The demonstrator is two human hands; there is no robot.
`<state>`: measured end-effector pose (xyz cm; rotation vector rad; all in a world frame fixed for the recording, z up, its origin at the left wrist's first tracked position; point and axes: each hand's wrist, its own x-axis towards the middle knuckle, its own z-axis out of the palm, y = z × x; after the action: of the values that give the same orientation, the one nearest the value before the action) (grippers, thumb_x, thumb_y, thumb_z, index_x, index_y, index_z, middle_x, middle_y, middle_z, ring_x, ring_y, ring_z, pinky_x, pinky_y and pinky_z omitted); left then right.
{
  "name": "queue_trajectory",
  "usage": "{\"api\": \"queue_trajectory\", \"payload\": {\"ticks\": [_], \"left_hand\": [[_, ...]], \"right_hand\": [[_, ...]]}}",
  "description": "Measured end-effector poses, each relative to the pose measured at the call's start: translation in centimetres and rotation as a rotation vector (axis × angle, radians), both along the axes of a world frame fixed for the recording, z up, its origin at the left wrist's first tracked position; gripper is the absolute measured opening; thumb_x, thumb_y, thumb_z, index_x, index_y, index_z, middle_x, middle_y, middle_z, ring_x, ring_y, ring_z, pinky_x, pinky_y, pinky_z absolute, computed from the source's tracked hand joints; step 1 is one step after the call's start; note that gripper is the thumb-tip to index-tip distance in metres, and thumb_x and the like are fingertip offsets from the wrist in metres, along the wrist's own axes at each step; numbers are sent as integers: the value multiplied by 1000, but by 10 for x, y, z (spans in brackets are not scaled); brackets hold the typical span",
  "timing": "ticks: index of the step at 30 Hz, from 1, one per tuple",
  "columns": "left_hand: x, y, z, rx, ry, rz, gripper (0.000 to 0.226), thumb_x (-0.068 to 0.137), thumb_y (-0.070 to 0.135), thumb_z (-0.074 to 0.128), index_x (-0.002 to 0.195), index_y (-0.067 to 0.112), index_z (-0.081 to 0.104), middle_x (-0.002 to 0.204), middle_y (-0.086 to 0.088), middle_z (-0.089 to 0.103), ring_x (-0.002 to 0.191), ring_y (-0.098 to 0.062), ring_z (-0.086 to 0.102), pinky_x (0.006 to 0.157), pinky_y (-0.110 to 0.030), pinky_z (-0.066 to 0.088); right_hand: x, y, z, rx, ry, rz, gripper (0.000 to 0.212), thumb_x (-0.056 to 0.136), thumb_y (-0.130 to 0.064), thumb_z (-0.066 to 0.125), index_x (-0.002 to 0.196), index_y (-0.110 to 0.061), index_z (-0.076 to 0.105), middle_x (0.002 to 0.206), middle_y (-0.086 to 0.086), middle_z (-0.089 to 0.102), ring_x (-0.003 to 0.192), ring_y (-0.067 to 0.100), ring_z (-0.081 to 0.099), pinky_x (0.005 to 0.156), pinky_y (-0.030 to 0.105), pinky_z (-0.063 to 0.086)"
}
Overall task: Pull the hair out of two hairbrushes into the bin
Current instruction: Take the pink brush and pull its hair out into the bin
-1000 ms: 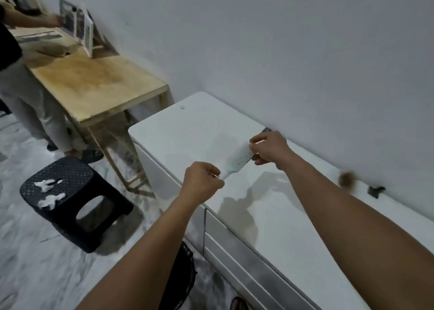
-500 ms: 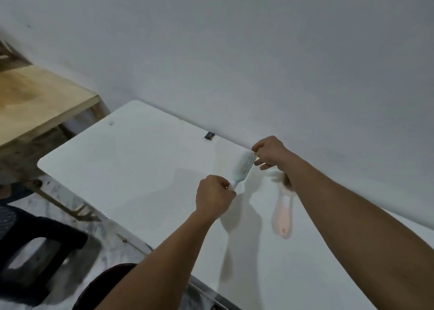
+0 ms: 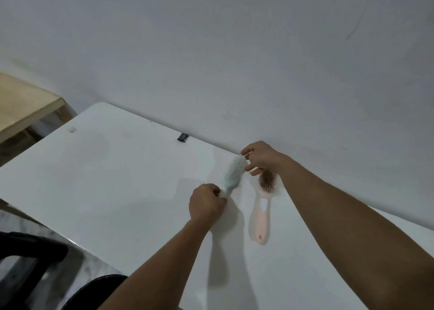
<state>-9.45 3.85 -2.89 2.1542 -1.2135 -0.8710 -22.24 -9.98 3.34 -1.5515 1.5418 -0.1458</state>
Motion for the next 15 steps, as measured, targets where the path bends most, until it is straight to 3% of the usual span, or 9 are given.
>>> {"api": "queue_trajectory", "payload": {"ticks": [2, 4, 6, 8, 12, 15], "left_hand": [[-2, -3, 0, -1, -23, -18, 15, 76, 20, 69, 87, 12, 76, 80, -4, 67, 83, -26, 65, 63, -26, 45], [-4, -5, 0, -7, -82, -36, 21, 78, 22, 69, 95, 11, 74, 90, -6, 65, 92, -27, 64, 71, -29, 47], [-10, -6, -1, -42, -223, -55, 36, 79, 26, 69, 113, 12, 69, 111, -9, 61, 108, -28, 58, 83, -34, 46], [-21, -7, 1, -139, -353, -83, 44, 79, 32, 70, 117, 11, 65, 117, -9, 60, 111, -29, 53, 88, -37, 44], [-59, -8, 8, -258, -334, -250, 43, 86, 44, 63, 111, 10, 65, 113, -9, 66, 105, -27, 57, 88, -36, 45], [-85, -8, 10, -132, -229, -334, 49, 85, 46, 66, 116, 8, 61, 114, -10, 65, 106, -28, 59, 86, -35, 44]], "right_hand": [[-7, -4, 3, -41, 10, -15, 43, 89, 5, 36, 124, -8, 59, 128, 16, 56, 88, 26, 70, 70, 37, 60], [-16, -7, 7, -119, 54, -12, 41, 87, 6, 44, 121, -8, 62, 122, 14, 61, 93, 25, 68, 72, 35, 58], [-26, -10, 11, -249, 177, 59, 38, 84, 3, 52, 117, -9, 66, 122, 10, 65, 104, 25, 65, 86, 33, 55], [-37, -8, 13, -341, 300, 125, 37, 81, -1, 56, 114, -10, 68, 123, 8, 66, 112, 25, 62, 97, 35, 51], [-52, 2, 6, -308, 427, 184, 39, 78, -7, 64, 117, -12, 66, 122, 9, 66, 107, 27, 63, 92, 36, 53], [-57, 10, -3, -256, 396, 172, 39, 83, -2, 60, 121, -10, 64, 125, 11, 63, 97, 28, 66, 81, 34, 57]]}}
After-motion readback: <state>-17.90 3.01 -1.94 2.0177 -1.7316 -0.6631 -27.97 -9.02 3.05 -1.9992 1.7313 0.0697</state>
